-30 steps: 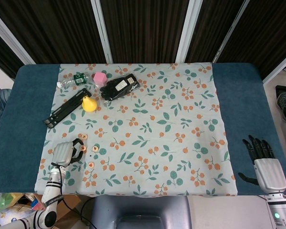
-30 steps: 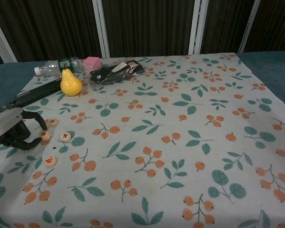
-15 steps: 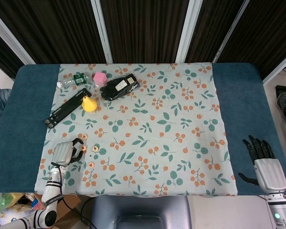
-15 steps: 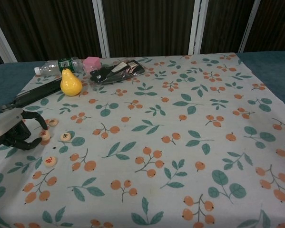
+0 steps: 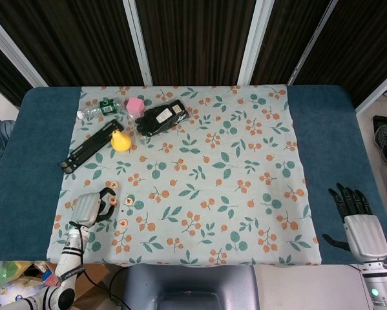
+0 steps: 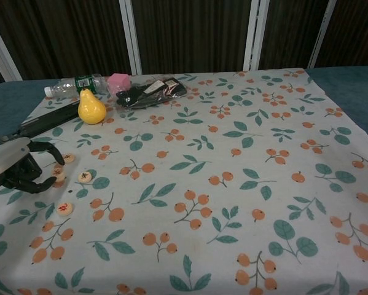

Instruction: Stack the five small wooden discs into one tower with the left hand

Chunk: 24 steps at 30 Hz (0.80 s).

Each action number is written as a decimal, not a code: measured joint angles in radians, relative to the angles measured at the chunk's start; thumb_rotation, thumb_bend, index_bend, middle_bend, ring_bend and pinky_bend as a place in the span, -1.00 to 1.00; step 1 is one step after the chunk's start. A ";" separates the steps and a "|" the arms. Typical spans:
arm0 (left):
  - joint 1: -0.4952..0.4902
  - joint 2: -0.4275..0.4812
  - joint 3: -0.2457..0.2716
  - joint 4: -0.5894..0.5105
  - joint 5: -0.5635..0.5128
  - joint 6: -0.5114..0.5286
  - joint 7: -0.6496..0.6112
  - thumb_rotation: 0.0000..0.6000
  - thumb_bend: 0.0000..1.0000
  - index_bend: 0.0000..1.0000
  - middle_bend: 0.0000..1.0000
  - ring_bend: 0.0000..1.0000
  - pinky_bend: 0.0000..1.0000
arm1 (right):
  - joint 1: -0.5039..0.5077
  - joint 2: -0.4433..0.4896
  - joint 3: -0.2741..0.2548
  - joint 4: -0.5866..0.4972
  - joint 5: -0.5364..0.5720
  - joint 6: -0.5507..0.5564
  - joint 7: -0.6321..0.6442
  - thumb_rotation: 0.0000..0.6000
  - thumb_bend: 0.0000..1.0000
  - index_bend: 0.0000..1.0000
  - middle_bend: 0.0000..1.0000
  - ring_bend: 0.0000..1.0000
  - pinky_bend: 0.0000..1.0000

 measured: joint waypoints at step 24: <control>-0.046 -0.115 -0.017 0.040 -0.043 0.001 0.158 1.00 -0.19 -0.23 1.00 1.00 1.00 | -0.003 0.017 -0.007 0.001 -0.014 0.003 0.034 1.00 -0.84 -1.00 -1.00 -1.00 -1.00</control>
